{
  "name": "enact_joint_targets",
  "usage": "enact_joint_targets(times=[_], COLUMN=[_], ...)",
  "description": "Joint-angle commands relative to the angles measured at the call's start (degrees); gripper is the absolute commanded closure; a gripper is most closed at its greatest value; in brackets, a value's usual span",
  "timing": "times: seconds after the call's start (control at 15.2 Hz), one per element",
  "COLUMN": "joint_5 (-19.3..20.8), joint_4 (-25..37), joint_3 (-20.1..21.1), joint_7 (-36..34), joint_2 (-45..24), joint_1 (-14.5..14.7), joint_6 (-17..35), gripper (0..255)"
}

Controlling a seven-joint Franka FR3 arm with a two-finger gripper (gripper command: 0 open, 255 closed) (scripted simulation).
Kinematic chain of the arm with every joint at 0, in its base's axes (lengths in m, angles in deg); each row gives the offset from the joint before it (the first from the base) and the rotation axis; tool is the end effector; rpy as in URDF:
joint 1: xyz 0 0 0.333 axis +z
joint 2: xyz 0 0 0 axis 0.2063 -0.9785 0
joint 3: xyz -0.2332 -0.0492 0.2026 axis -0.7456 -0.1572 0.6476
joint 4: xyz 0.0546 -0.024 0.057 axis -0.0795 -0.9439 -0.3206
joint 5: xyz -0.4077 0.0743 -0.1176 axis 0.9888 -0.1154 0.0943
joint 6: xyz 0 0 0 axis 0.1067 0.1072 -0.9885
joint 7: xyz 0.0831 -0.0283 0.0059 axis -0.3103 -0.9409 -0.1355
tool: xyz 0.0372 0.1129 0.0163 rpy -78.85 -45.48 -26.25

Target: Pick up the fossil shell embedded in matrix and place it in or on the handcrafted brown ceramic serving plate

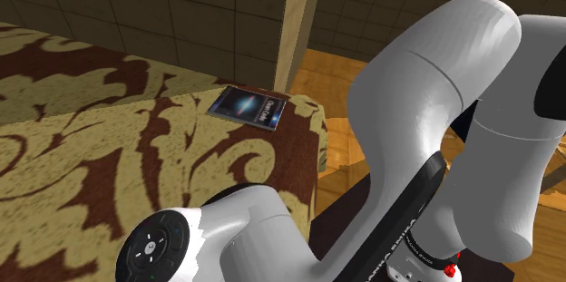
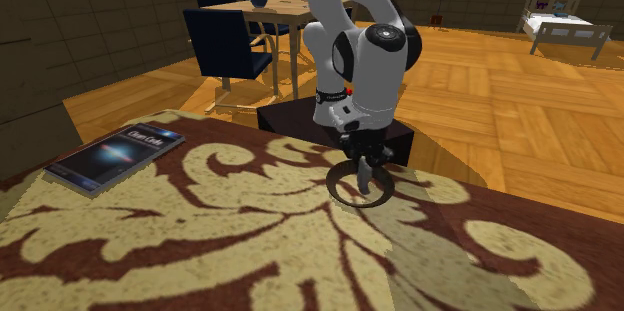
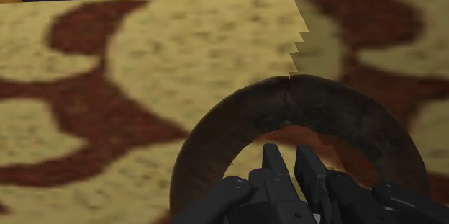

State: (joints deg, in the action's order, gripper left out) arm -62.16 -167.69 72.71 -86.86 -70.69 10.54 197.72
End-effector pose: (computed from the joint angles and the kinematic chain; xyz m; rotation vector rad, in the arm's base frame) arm 0.2092 0.5427 0.2482 2.8480 0.8926 -0.2274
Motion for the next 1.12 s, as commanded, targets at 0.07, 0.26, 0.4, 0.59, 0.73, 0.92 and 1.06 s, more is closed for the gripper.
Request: enact_joint_targets(times=[0.07,0.26,0.4,0.59,0.73,0.92,1.06], joint_5=[0.3,0.4,0.4,0.4,0.4,-2.3,-2.9], joint_4=[-0.1,-0.1,-0.1,0.0,-0.1,3.2,4.2], joint_3=[-0.3,-0.2,-0.2,-0.2,-0.2,1.4,1.7], joint_7=[-0.1,-0.2,-0.2,-0.3,-0.2,1.6,2.0], joint_2=[-0.6,-0.6,-0.7,-0.7,-0.6,2.0,2.5], joint_1=[0.1,0.0,0.1,0.1,0.0,-1.0,-1.1], joint_6=[0.7,0.7,0.7,0.6,0.7,-4.4,-5.7], gripper=[255,255,0,0,0,0,0])
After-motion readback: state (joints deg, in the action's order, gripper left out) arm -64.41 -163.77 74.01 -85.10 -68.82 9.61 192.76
